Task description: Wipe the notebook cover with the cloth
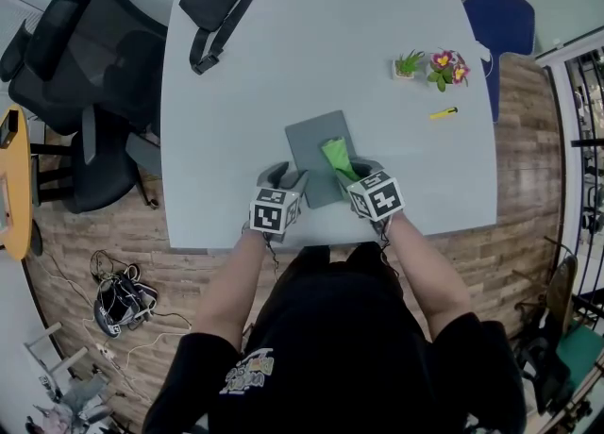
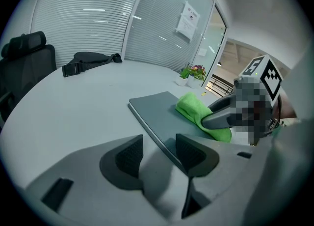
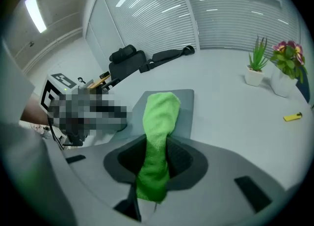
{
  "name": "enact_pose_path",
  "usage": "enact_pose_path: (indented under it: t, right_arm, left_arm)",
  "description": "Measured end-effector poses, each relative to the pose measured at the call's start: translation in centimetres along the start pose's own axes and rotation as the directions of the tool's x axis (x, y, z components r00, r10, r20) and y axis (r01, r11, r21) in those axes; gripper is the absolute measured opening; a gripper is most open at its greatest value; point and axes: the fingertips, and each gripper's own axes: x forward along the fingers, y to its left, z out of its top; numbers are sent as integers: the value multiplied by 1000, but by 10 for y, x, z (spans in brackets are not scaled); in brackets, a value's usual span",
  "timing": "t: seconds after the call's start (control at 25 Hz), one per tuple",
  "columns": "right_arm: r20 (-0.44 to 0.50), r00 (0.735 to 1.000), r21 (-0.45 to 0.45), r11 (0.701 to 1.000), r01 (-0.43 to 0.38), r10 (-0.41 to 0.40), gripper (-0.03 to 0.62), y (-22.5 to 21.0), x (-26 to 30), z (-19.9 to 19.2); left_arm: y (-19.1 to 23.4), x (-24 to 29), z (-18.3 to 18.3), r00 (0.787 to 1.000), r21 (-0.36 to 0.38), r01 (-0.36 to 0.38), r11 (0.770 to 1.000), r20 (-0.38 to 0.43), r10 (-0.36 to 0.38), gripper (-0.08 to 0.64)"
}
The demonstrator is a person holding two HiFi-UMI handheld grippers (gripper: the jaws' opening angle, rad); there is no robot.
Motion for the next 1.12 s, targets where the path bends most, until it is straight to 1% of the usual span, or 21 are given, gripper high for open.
enact_pose_path:
  t: [0.16,0.36,0.52,0.68,0.8,0.96,1.04,1.12]
  right_arm:
    - [14,1000,26,999,22,-23,110,-15,-8,-1]
    - [37,998,113,992,54,-58,110,-39,-17,-6]
    - [32,993,156,982,106,-113,110,-59,-26,-12]
    - [33,991,179,976,125,-133,110,-65,-30,-18]
    - [42,990,176,976,124,-133,110,-59,-29,-17]
    - [45,989,120,984,131,-138,110,-42,-26,-12]
    - [50,991,95,988,123,-128,110,-29,-24,-10]
    - [53,993,86,992,97,-101,110,-14,-21,-9]
  left_arm:
    - [0,0,0,1000,-1,0,1000,1,0,210]
    - [0,0,0,1000,1,0,1000,0,0,210]
    - [0,-1,0,1000,4,-1,1000,2,1,210]
    - [0,-1,0,1000,4,-3,1000,2,3,210]
    - [0,0,0,1000,4,-2,1000,2,2,210]
    - [0,0,0,1000,2,-1,1000,2,1,210]
    - [0,-1,0,1000,2,-1,1000,2,1,210]
    - [0,-1,0,1000,3,-2,1000,2,2,210]
